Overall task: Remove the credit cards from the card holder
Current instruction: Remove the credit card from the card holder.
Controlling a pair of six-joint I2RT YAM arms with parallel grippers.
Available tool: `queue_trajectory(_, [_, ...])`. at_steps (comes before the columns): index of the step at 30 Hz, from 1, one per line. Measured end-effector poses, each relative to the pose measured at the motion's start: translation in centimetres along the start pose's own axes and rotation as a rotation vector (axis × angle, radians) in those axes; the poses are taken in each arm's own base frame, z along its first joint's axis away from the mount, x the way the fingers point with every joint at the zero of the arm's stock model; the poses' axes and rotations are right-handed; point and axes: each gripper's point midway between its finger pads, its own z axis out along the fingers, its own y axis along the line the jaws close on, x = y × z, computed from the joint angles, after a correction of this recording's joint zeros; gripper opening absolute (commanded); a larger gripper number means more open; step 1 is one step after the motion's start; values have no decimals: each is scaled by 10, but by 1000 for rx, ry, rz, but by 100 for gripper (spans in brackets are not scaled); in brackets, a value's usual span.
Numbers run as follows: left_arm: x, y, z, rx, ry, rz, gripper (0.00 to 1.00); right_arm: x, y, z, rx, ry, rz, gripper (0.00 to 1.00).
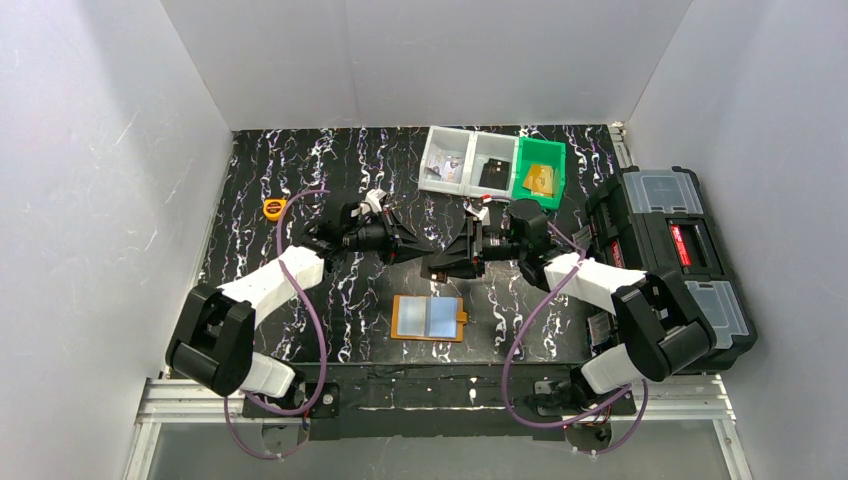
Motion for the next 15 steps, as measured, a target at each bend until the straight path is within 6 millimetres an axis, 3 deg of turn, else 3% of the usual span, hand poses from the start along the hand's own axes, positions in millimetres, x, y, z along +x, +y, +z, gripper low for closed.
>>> queue_trajectory(3, [1,-7,1,25,-1,1,0,1,4,1,-20,3,3,33])
queue_trajectory(7, [-2,-12,1,43,-12,5,0,0,9,1,-44,-6,1,5])
queue_trajectory(9, [-2,-13,1,45,-15,10,2,-1,10,1,-49,-10,15,1])
queue_trajectory(11, [-2,-13,1,45,-18,17,30,-2,12,1,-55,-15,19,1])
queue_trajectory(12, [-2,-12,1,40,-22,24,52,-2,12,1,-54,-16,21,1])
queue_trajectory(13, [-2,-9,0,29,-25,29,67,-2,12,1,-55,-18,16,1])
queue_trajectory(15, [0,-3,-2,-2,-24,39,86,-3,10,2,-50,-25,7,1])
